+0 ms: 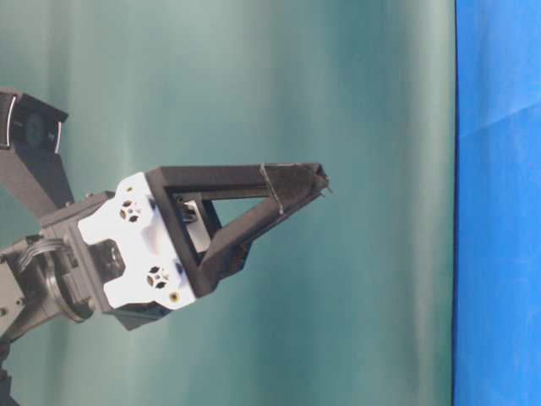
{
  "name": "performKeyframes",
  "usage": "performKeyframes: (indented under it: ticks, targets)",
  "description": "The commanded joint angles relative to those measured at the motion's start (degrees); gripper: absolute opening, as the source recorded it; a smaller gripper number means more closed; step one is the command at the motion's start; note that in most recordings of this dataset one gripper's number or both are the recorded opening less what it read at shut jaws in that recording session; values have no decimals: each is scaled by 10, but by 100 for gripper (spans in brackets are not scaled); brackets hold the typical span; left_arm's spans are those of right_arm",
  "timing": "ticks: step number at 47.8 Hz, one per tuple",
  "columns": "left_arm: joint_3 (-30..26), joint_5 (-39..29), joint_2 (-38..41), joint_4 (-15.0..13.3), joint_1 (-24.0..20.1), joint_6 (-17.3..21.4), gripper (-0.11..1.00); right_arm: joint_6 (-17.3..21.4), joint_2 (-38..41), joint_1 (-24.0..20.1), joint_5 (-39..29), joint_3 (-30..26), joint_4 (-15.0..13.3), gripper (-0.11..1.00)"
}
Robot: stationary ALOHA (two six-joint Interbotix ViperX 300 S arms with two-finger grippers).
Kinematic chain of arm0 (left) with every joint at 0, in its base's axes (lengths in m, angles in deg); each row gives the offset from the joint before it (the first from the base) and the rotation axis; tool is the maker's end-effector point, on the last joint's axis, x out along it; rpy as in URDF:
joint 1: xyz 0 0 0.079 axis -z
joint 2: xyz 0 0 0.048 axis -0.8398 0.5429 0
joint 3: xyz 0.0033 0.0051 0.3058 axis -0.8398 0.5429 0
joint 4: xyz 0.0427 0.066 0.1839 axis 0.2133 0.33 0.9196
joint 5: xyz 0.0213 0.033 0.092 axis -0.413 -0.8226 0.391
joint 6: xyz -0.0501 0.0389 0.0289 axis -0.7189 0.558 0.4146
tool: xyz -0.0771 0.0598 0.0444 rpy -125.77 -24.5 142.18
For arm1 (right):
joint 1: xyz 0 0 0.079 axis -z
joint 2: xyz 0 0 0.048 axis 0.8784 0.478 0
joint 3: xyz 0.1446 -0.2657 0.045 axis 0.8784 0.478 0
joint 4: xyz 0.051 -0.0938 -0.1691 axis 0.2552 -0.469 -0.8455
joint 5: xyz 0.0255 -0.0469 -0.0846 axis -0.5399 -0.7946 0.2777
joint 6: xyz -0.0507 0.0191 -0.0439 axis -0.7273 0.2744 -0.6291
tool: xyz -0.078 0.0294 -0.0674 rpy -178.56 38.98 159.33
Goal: Handover the blue block to the right arm after grasping it with the left arm, then place it in the designated position.
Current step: 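Close the left gripper on the blue cube and lift it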
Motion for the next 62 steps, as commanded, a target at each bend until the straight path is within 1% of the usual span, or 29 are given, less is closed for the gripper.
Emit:
performKeyframes:
  ticks: [1, 15, 24, 29, 43, 52, 62]
  targets:
    - [-14, 4, -9, 1, 3, -1, 92, 1, 3, 1, 3, -16, 0, 96]
    - [-10, 8, -9, 1, 3, -2, 92, 1, 4, 2, 3, -16, 0, 96]
    - [10, 34, -8, 1, 4, -4, 92, 1, 6, 2, 3, -15, 1, 96]
    - [33, 65, -4, 2, 10, -4, 92, 0, 8, 2, 3, -15, 1, 96]
    - [114, 183, 23, 0, 13, -8, 92, 0, 11, 2, 4, -16, 1, 96]
    - [155, 255, 38, 1, 14, -38, 92, 0, 15, 2, 5, -15, 1, 96]
    - [186, 293, 59, 1, 15, -50, 92, 0, 23, 2, 6, -14, 1, 96]
